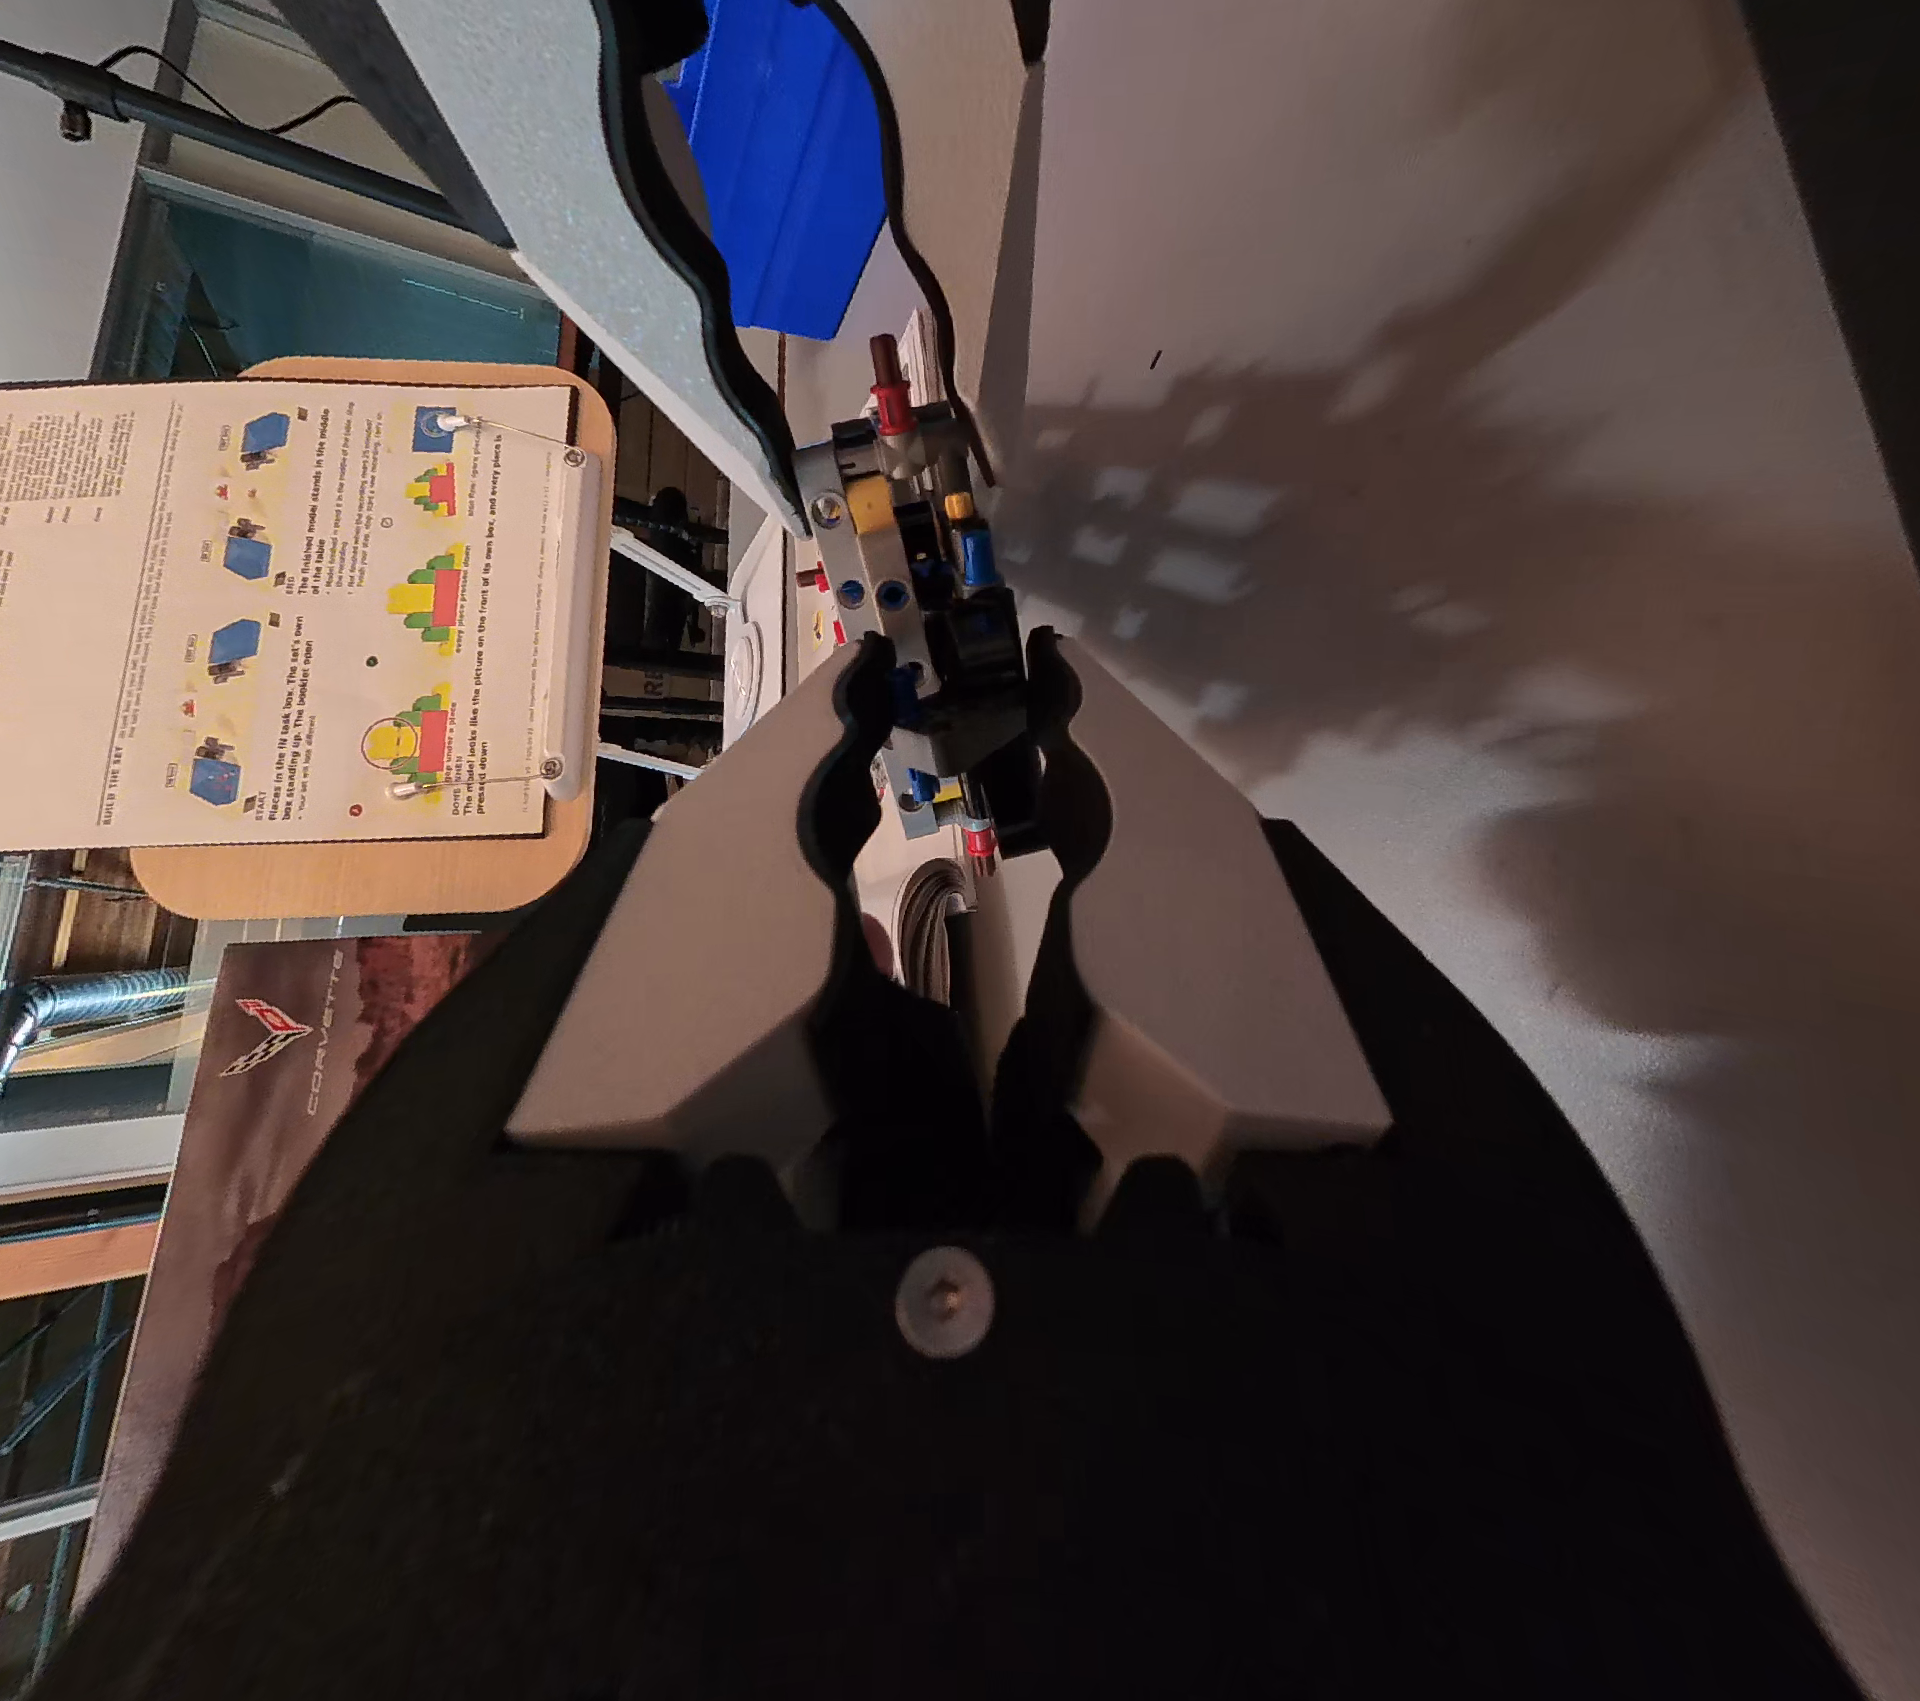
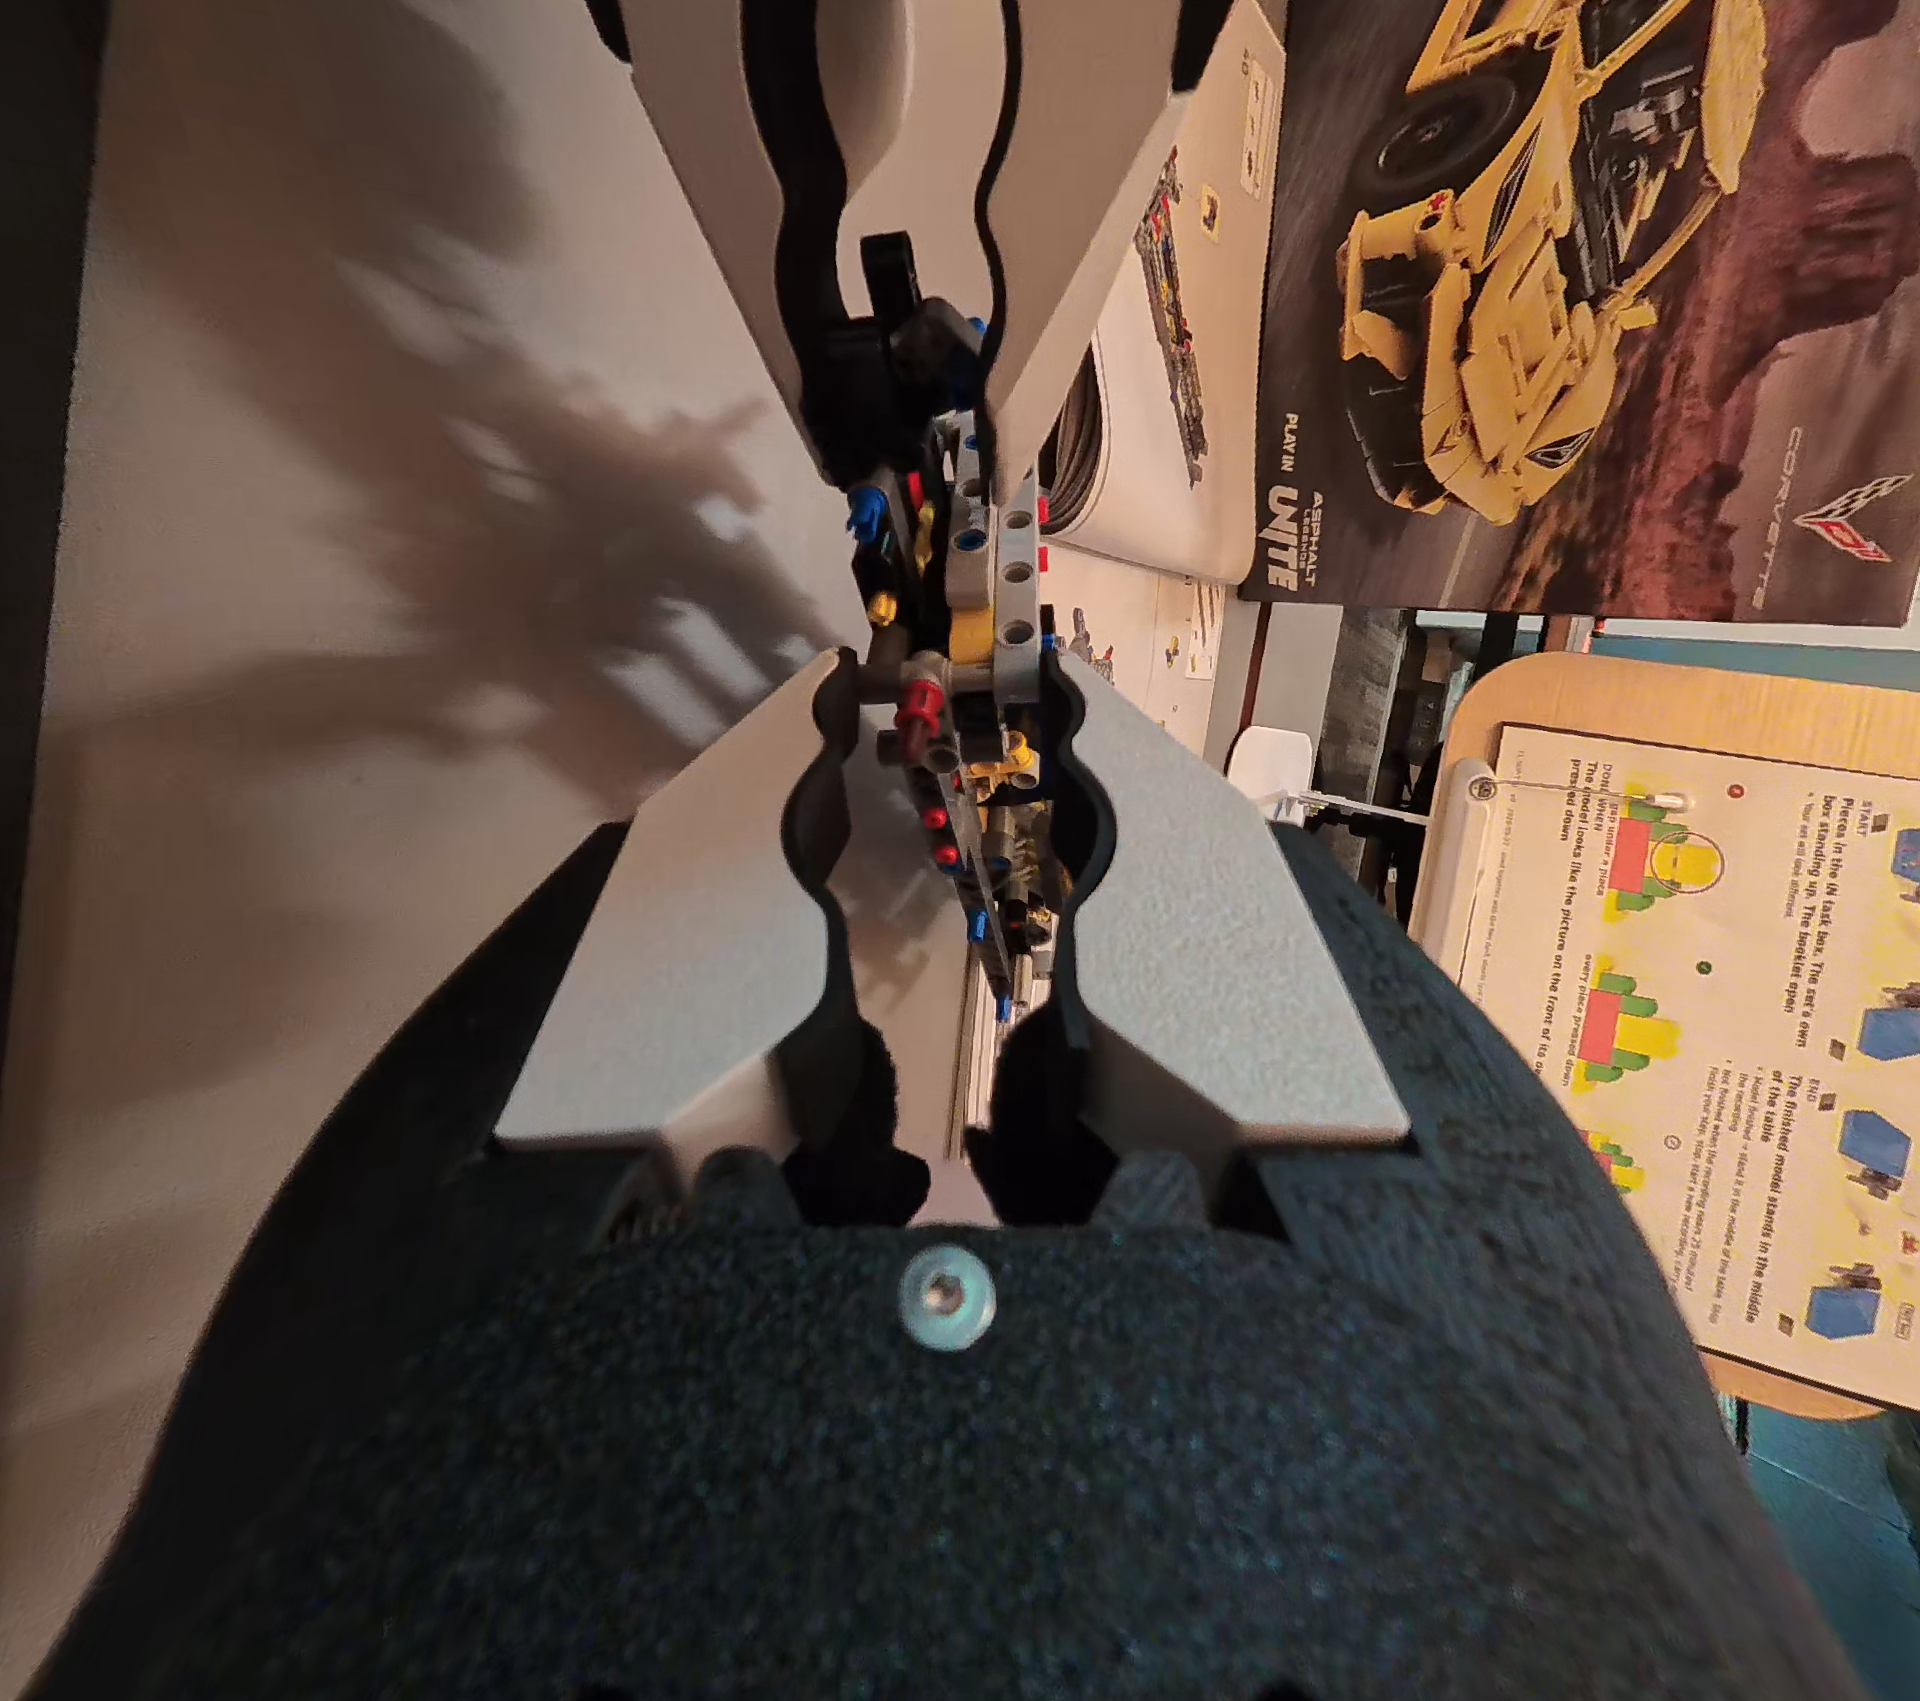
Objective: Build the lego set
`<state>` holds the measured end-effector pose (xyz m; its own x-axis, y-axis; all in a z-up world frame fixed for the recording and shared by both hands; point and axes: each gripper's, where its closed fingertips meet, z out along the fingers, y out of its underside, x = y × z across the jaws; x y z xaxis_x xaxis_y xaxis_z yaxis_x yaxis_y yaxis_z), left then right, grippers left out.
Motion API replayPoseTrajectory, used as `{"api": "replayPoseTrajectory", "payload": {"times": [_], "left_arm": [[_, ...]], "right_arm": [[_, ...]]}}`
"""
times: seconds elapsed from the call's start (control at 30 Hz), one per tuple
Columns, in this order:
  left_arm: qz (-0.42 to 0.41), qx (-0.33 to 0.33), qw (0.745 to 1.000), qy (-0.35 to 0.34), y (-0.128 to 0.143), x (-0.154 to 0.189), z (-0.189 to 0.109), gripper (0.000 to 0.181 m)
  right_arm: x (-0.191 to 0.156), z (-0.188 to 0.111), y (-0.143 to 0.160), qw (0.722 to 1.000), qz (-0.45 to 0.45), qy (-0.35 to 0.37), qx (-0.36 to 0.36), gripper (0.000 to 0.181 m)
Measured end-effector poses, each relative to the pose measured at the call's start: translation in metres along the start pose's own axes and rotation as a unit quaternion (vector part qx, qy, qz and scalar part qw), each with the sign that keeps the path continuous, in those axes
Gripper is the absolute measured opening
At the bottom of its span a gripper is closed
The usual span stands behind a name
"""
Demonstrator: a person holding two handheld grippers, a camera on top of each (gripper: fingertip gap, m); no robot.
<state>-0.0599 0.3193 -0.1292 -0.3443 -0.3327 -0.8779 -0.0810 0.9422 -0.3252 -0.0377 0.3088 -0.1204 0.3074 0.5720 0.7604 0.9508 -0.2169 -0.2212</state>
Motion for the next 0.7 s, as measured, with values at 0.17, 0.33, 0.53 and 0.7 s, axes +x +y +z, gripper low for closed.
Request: {"api": "replayPoseTrajectory", "payload": {"times": [0.17, 0.33, 0.53, 0.7], "left_arm": [[0.004, -0.003, 1.0, -0.002, 0.0009, 0.001, 0.0006, 0.024], [0.007, -0.006, 1.0, -0.001, 0.0003, 0.0016, 0.0016, 0.024], [0.005, -0.004, 1.0, -0.002, -0.0015, 0.0016, 0.0016, 0.024], [0.005, -0.003, 1.0, 0.001, -0.0039, 0.0025, 0.0016, 0.023]], "right_arm": [[-0.0005, 0.0011, -0.0003, 1.0, 0.006, -0.003, 0.001, 0.033], [-0.0015, 0.0014, 0.0006, 0.999, -0.038, 0.013, -0.008, 0.032], [-0.0014, 0.0001, 0.0026, 0.999, -0.042, 0.011, -0.015, 0.032], [-0.0017, -0.0003, 0.0044, 0.998, -0.06, 0.016, -0.022, 0.032]]}}
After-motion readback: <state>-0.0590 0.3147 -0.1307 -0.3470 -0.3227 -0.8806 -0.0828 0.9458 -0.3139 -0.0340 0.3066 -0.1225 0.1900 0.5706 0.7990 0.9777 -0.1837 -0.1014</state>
